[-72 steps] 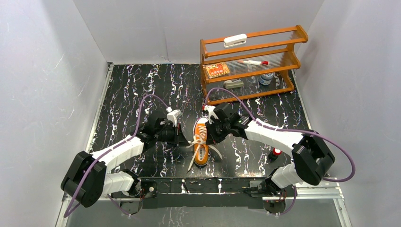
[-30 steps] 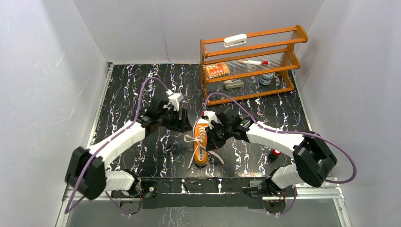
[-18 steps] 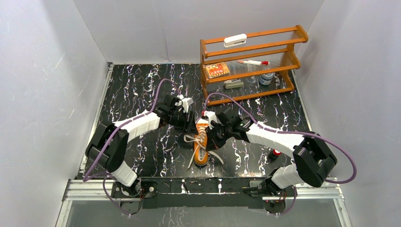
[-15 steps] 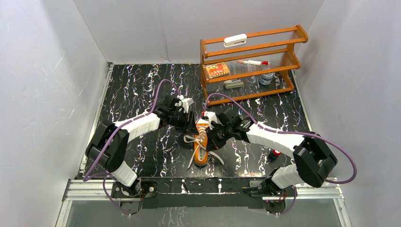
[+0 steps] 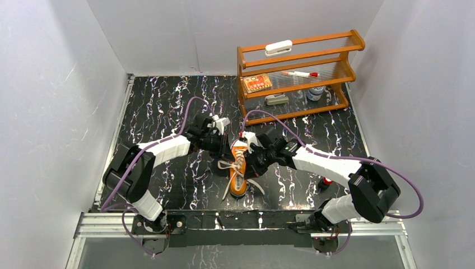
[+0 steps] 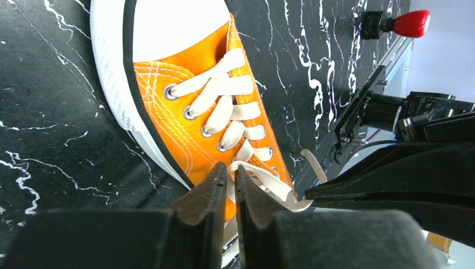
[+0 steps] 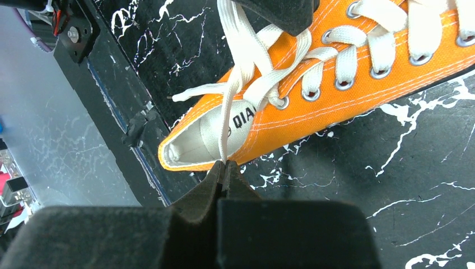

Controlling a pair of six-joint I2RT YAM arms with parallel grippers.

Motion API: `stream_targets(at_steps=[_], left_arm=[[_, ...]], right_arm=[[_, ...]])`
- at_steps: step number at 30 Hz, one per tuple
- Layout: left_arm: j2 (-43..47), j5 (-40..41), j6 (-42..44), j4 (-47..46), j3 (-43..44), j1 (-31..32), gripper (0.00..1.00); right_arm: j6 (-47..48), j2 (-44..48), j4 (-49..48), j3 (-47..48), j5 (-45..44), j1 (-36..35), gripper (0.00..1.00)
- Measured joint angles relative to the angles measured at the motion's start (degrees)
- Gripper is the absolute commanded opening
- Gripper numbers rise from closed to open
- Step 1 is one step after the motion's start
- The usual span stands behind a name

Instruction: Tie the shoes

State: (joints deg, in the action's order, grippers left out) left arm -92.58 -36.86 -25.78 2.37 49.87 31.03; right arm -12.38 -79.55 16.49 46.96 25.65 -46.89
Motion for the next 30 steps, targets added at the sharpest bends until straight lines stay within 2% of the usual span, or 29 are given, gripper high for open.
stream_targets(at_steps=[3,7,10,14,20,26,30], left_arm=[[0.00,-0.31,-0.07,-0.85,-0.31,0.13,0.05],[0.00,-0.61,-0.07,-0.94,-0.81,0.22,0.18],[0.02,-0.72,-0.17,-0.85,-0.85,0.24,0.21],[0.02,-0.68,-0.22,-0.85,-0.90,0.39,0.18],[0.02,-0.66,-0.20,-0.85,-1.01,0.96,0.00],[1.25,-0.39,0.07,-1.14,-1.40,1.05,0.00],[8.07,0.55,-0.98,-5.53,-5.11,1.09,0.00]], right_arm=[[-0.33,0.20,0.00,0.00,0.02,0.00,0.00],[-0.74,0.35,0.00,0.00,0.04,0.00,0.00],[-0.94,0.35,-0.02,0.00,0.07,0.00,0.00],[-0.96,0.35,-0.02,0.00,0.13,0.00,0.00],[-0.98,0.35,-0.17,-0.39,0.28,0.00,0.00],[-1.84,0.42,-0.11,-0.70,0.07,0.00,0.00],[-3.15,0.85,0.17,-0.68,-1.49,0.00,0.00]])
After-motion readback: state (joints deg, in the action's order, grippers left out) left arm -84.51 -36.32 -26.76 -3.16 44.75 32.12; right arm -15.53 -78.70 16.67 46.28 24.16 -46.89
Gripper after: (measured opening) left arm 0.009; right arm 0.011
